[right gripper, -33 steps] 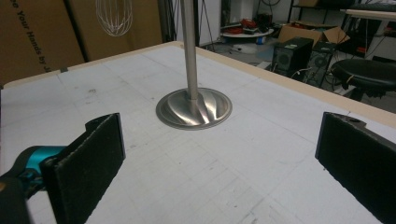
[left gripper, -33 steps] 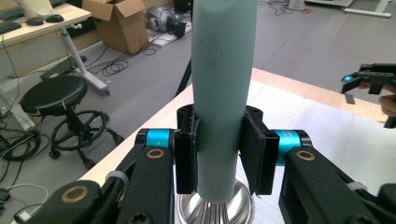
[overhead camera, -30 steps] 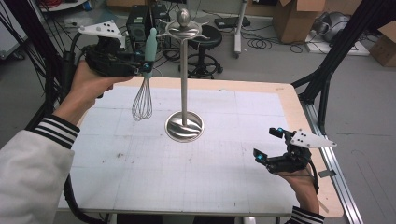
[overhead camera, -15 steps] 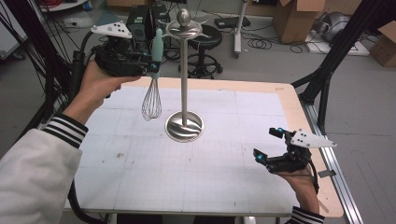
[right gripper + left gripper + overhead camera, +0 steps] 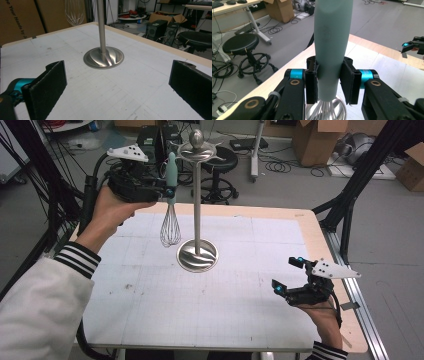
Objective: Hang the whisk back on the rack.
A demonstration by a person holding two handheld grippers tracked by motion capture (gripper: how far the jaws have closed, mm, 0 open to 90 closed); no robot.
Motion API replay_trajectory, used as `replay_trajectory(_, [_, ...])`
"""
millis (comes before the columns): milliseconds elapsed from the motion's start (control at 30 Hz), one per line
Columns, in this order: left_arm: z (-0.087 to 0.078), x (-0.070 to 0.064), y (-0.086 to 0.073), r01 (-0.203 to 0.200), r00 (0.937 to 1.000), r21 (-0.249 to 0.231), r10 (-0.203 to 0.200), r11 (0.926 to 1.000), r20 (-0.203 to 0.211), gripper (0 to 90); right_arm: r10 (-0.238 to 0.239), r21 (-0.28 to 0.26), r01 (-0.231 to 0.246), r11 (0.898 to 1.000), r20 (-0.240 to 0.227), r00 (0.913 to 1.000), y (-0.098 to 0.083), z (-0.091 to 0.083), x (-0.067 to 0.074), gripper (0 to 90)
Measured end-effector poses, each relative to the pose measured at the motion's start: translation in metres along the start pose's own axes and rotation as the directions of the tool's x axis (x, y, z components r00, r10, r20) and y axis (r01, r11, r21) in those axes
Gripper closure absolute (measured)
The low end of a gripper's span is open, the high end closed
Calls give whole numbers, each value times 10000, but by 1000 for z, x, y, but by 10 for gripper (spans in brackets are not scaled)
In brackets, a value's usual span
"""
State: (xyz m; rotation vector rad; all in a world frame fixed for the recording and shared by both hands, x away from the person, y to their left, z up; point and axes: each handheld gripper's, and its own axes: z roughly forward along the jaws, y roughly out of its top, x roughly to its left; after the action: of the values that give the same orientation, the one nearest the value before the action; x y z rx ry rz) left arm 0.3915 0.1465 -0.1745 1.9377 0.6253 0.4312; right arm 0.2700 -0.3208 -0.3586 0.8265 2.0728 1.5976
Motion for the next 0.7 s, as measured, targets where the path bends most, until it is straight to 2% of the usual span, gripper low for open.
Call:
replay_trajectory(167, [4,2,-1,173,9997,-150,-171,9997,150,679,9,23,-9,10000,8,10000,-1,0,-1,2])
replay_trajectory(200, [4,2,-4,-34,9998,-336,40,9994,199,669,-33,-6,33,10000,22,10000,-1,-1,-1,2])
replay_trajectory(233, [5,2,-6,-294,9995,-448,298,9986,84,643,5,-13,-4,10000,19,10000,-1,-1,-1,3])
replay_trajectory(267, [5,2,-6,-294,9995,-448,298,9986,84,598,5,-13,-4,10000,19,10000,-1,-1,-1,3])
replay_trajectory(300, [4,1,-10,-595,9981,-603,586,9964,-167,555,-15,-39,15,10000,31,10000,-1,-2,-1,2])
replay_trajectory(367, [1,3,-14,-682,9977,-773,677,9947,-84,498,16,-25,-16,10000,58,10000,-1,-4,-1,2])
replay_trajectory(467, [-2,3,-18,-560,9984,-752,554,9956,-103,403,31,-58,-31,10000,78,10000,-1,-5,0,2])
replay_trajectory(500, [-5,3,-20,-625,9980,-803,624,9948,-41,385,-24,-74,25,10000,97,9999,-1,-6,-1,2])
replay_trajectory(533, [-9,3,-25,-576,9978,-922,604,9941,279,360,-15,-82,16,10000,112,9999,-1,-6,-1,2])
replay_trajectory(633, [-13,0,-31,-650,9970,-1036,689,9925,351,217,-27,-122,28,9999,141,9999,0,-7,0,2])
replay_trajectory(667, [-16,-1,-34,-669,9967,-1124,717,9914,390,217,-27,-122,28,9999,141,9999,0,-7,0,2])
replay_trajectory(700, [-17,-2,-38,-611,9965,-1295,679,9897,486,165,-31,-121,33,9999,140,9999,1,-7,0,2])
